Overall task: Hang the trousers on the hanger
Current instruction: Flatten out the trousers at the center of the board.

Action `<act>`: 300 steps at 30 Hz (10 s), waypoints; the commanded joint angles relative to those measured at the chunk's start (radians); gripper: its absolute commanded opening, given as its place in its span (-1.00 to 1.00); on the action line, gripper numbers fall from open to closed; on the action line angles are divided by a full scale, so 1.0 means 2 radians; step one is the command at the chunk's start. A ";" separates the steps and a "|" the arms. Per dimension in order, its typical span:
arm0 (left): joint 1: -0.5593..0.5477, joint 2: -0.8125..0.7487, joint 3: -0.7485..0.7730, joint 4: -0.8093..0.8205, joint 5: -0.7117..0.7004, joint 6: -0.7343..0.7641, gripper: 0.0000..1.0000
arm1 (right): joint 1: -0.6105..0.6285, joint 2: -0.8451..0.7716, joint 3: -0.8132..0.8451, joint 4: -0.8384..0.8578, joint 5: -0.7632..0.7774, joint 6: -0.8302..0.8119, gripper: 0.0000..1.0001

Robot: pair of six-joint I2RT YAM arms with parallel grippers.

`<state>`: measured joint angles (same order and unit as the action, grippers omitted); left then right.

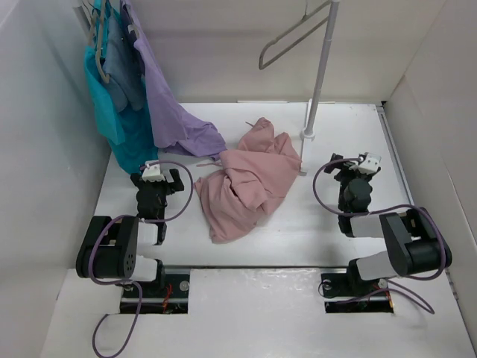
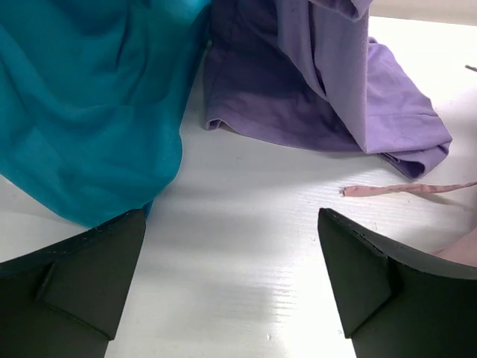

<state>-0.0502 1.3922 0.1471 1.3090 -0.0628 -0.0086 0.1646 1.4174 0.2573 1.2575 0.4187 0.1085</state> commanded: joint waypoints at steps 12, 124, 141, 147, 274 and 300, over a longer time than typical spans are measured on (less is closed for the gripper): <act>-0.051 -0.213 0.078 -0.225 0.207 0.267 1.00 | 0.125 -0.081 0.275 -0.479 0.164 -0.161 0.99; -0.321 0.059 0.418 -0.782 0.242 0.378 1.00 | 0.028 -0.178 0.596 -0.903 -0.145 0.185 -1.00; -0.407 0.092 0.373 -0.587 0.256 0.253 -1.00 | 0.019 -0.197 0.572 -0.918 -0.120 0.203 -1.00; -0.411 0.057 0.389 -0.664 0.199 0.265 -1.00 | 0.014 -0.224 0.546 -0.923 -0.120 0.203 -1.00; -0.278 -0.062 0.381 -0.911 -0.066 0.203 -1.00 | -0.128 -0.028 0.420 -0.913 -0.229 0.218 -1.00; -0.125 0.101 0.607 -0.795 -0.017 0.350 -0.24 | -0.217 0.051 0.544 -0.962 -0.182 0.128 -1.00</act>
<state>-0.3309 1.5173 1.2457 -0.3523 -0.0860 0.7223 -0.2680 1.4914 1.2884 -0.7055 0.0544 0.3870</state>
